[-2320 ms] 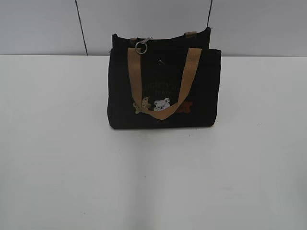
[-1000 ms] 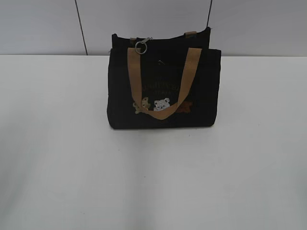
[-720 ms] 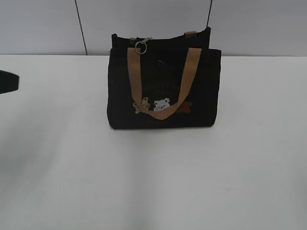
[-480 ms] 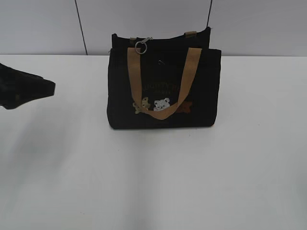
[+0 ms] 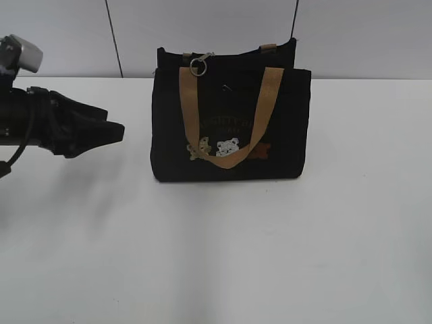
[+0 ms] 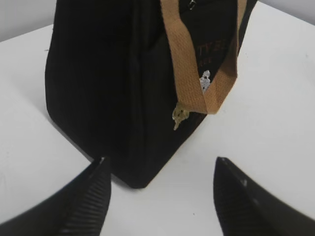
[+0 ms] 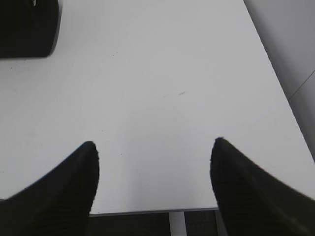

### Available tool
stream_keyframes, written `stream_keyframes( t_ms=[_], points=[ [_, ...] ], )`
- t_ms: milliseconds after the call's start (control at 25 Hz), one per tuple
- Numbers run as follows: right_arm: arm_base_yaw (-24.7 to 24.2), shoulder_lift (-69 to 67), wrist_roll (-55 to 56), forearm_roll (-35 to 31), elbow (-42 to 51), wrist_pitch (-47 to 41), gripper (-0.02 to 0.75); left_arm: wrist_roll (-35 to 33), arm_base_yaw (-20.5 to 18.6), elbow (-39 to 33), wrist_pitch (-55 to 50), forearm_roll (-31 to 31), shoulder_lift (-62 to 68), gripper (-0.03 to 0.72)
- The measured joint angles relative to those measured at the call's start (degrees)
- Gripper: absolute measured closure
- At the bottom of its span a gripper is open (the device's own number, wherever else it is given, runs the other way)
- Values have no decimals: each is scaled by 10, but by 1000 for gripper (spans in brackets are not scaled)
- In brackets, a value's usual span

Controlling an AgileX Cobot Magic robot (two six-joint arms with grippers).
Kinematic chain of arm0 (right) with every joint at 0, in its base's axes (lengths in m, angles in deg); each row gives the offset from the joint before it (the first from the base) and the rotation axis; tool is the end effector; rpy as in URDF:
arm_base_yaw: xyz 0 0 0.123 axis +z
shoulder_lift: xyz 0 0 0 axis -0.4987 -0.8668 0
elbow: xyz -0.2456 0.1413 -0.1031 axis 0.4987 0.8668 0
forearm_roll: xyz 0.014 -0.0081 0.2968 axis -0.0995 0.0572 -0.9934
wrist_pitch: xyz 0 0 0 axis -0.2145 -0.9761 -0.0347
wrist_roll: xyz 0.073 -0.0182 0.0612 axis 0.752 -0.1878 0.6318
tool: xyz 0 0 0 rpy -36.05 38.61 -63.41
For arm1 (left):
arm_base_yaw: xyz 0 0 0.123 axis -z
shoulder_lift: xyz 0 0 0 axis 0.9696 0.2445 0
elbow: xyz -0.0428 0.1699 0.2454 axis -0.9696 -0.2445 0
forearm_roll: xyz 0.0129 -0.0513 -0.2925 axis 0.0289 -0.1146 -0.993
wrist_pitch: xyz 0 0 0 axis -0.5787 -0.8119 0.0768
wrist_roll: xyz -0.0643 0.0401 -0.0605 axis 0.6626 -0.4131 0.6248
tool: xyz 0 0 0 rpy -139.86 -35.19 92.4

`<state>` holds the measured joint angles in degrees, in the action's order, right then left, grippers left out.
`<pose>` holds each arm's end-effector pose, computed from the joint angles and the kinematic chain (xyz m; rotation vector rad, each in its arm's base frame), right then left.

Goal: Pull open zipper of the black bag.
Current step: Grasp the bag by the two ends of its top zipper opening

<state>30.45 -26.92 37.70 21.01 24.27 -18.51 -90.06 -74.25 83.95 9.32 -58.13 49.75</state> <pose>0.0253 -0.0049 0.2832 -0.0297 2.1075 -0.0790 0.3316 -0.0795 0.1603 0.8609 1.9124 -0.6741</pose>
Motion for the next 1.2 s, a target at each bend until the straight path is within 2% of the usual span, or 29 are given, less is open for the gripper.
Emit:
stream_keyframes(
  t_ms=[240,440,640,760,840,920,1040,1120,1200],
  points=[
    [0,0,0,0,0,0,203,-2,0,95,-74,-5,105,173],
    [0,0,0,0,0,0,203,-3,11,148,-122,-4,165,173],
    [0,0,0,0,0,0,203,-3,50,185,-113,-4,196,173],
    [0,0,0,0,0,0,203,-3,72,188,-58,-4,197,193],
    [0,0,0,0,0,0,203,-3,77,188,-26,-4,197,242],
    [0,0,0,0,0,0,203,-3,77,188,-12,-4,197,326],
    [0,0,0,0,0,0,203,-3,77,188,-9,2,198,534],
    [0,0,0,0,0,0,203,-3,78,188,-10,5,198,634],
    [0,0,0,0,0,0,203,-3,78,188,-10,5,198,652]
  ],
)
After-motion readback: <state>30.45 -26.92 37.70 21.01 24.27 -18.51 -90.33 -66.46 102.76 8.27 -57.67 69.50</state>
